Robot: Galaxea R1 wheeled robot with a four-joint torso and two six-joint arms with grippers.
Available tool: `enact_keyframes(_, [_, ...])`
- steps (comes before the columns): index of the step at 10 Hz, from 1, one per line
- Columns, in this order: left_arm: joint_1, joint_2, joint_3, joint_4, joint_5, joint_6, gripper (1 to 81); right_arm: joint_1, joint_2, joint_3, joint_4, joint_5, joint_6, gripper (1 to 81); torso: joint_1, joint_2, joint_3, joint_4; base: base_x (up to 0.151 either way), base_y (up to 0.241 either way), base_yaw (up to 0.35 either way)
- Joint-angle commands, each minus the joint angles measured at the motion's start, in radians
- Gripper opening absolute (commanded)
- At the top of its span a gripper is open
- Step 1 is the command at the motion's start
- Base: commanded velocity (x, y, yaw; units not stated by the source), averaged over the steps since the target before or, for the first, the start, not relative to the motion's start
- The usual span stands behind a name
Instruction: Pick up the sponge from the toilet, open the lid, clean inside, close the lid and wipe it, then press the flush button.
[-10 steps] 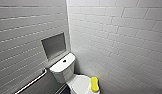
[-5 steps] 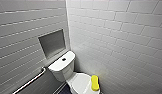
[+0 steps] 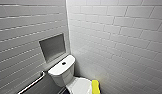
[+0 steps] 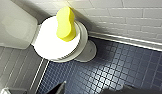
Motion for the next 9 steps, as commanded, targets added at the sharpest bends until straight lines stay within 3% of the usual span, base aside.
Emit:
enact_keyframes(1, [-0.008, -0.002, 0.004, -0.005, 0.066, 0.006, 81.1, 0.123, -0.047, -0.005, 0.003, -0.04, 0.017, 81.1, 0.061, -0.094, 0.0, 0.0, 0.0, 0.0, 0.0])
enact_keyframes(2, [-0.008, -0.002, 0.004, -0.005, 0.067, 0.006, 81.1, 0.14, -0.045, -0.007, 0.005, -0.056, 0.017, 81.1, 0.146, -0.227, 0.0, 0.0, 0.0, 0.0, 0.0])
enact_keyframes(3, [0.0, -0.002, 0.004, -0.005, 0.07, 0.006, 81.1, 0.156, -0.041, -0.009, 0.005, -0.073, 0.017, 81.1, 0.111, -0.174, 0.0, 0.0, 0.0, 0.0, 0.0])
enact_keyframes(6, [0.018, -0.005, 0.001, -0.002, 0.064, 0.006, 81.1, 0.183, -0.007, -0.036, 0.0, -0.092, 0.017, 81.1, 0.181, -0.286, 0.0, 0.0, 0.0, 0.0, 0.0])
enact_keyframes(7, [0.023, -0.002, 0.003, -0.002, 0.063, 0.006, 81.1, 0.185, 0.005, -0.044, -0.001, -0.096, 0.017, 81.1, 0.204, -0.324, -0.087, 0.0, 0.0, 0.0, 0.0])
enact_keyframes(9, [0.029, -0.002, 0.004, -0.002, 0.064, 0.006, 81.1, 0.197, 0.015, -0.05, -0.006, -0.096, 0.017, 81.1, 0.24, -0.381, -0.114, 0.0, 0.0, 0.0, 0.0])
